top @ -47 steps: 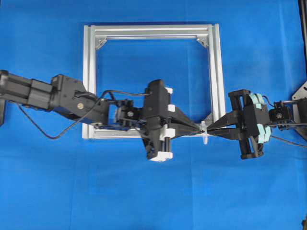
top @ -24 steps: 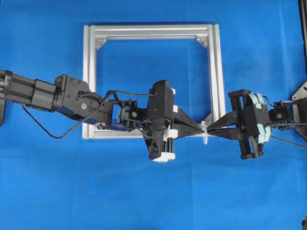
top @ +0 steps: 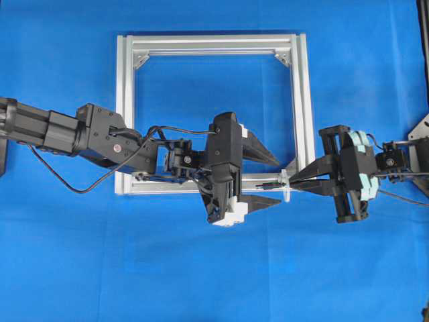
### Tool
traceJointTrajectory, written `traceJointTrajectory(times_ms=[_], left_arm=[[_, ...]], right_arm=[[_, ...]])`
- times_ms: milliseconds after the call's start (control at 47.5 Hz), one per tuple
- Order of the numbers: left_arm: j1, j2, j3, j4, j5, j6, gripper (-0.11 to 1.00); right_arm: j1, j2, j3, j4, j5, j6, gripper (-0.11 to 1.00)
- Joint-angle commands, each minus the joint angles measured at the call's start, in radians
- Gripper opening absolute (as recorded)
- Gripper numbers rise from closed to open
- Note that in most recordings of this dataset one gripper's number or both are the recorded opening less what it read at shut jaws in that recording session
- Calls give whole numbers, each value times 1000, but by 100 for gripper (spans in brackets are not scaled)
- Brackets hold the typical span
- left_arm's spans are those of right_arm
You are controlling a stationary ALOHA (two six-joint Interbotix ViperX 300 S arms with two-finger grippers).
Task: Insert the wire through the string loop located on the right side.
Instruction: 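Close the left gripper on the USB plug beyond the loop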
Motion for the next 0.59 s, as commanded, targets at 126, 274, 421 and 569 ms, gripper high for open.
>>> traceJointTrajectory(times_ms=[126,274,421,569], left_arm=[[-2,6,-15,3,-11,-2,88],[-5,67,-17,3,-35,-5,88],[-5,95,-15,3,-52,-6,88],[-5,95,-14,3,-52,-6,88]], right_arm=[[0,-6,-15,0,-8,-2,-2],[0,-6,-15,0,-8,-2,-2],[0,-6,-15,0,-6,-2,-2],[0,-6,-15,0,-6,-2,-2]])
